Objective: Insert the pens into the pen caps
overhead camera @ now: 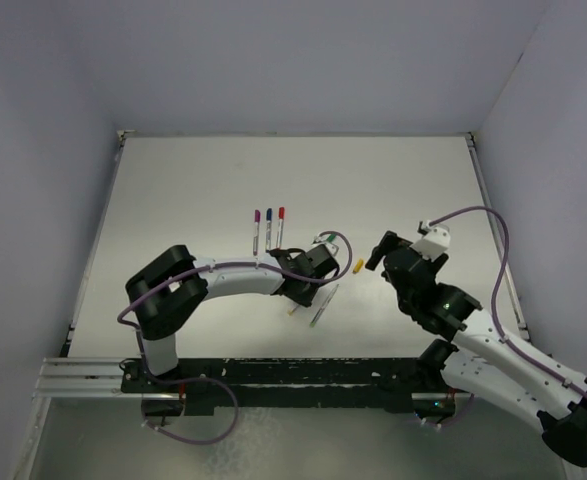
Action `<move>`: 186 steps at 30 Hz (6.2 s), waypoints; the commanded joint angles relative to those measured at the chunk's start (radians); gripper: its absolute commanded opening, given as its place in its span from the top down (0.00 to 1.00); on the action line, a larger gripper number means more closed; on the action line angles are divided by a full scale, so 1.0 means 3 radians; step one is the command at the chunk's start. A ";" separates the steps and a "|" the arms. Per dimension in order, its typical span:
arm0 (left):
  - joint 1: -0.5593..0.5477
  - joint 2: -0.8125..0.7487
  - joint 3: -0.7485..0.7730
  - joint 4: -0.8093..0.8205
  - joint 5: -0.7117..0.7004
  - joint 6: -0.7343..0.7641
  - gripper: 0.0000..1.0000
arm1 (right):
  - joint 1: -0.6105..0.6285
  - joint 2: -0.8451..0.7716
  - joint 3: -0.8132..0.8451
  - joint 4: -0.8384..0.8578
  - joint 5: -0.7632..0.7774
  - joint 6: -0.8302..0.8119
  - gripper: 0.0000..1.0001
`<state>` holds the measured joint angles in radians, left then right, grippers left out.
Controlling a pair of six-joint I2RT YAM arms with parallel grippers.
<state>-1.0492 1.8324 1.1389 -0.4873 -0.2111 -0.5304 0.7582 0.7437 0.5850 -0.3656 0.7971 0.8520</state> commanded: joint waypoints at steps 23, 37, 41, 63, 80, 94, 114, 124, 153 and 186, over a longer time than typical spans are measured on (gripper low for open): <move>0.0019 0.0357 -0.0535 0.0081 0.0411 -0.0013 1.00 | -0.0118 0.0628 0.0387 -0.0214 -0.0012 0.0056 0.27; 0.0021 -0.0665 -0.0496 -0.0304 0.0073 -0.0090 1.00 | -0.0336 0.1516 0.0522 0.0109 -0.0775 -0.0106 0.41; 0.0021 -0.0807 -0.0506 -0.0328 0.0080 -0.0093 1.00 | -0.0338 0.1726 0.0621 0.0192 -0.0837 -0.0145 0.42; 0.0047 -0.1134 -0.0672 -0.0454 0.0083 -0.0170 1.00 | -0.0512 0.2666 0.1006 0.0280 -0.1280 -0.0155 0.51; 0.0061 -0.1114 -0.0687 -0.0385 0.0080 -0.0133 1.00 | -0.0606 0.2993 0.1096 0.0171 -0.1259 -0.0063 0.55; 0.0103 -0.1103 -0.0685 -0.0342 0.0067 -0.0111 1.00 | -0.0618 0.3054 0.0798 0.0157 -0.1551 0.0085 1.00; 0.0106 -0.1378 -0.0804 0.0340 0.0145 -0.0001 1.00 | -0.0615 0.1784 0.0764 0.0607 -0.1689 -0.0562 1.00; 0.0109 -0.1681 -0.1214 0.1779 0.0315 0.0080 1.00 | -0.0615 0.0559 0.0197 0.1318 -0.1839 -0.0839 1.00; 0.0102 -0.1683 -0.1847 0.4190 0.1085 -0.0348 1.00 | -0.0615 -0.0306 -0.0656 0.3194 -0.2513 -0.0793 1.00; 0.0105 -0.1677 -0.1861 0.4246 0.0975 -0.0386 1.00 | -0.0612 -0.0309 -0.0841 0.3530 -0.2729 -0.0618 1.00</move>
<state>-1.0214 1.3563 0.5770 0.7170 0.0902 -0.6437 0.5705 0.6605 0.3359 0.6353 -0.0181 0.6708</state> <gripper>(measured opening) 0.030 0.039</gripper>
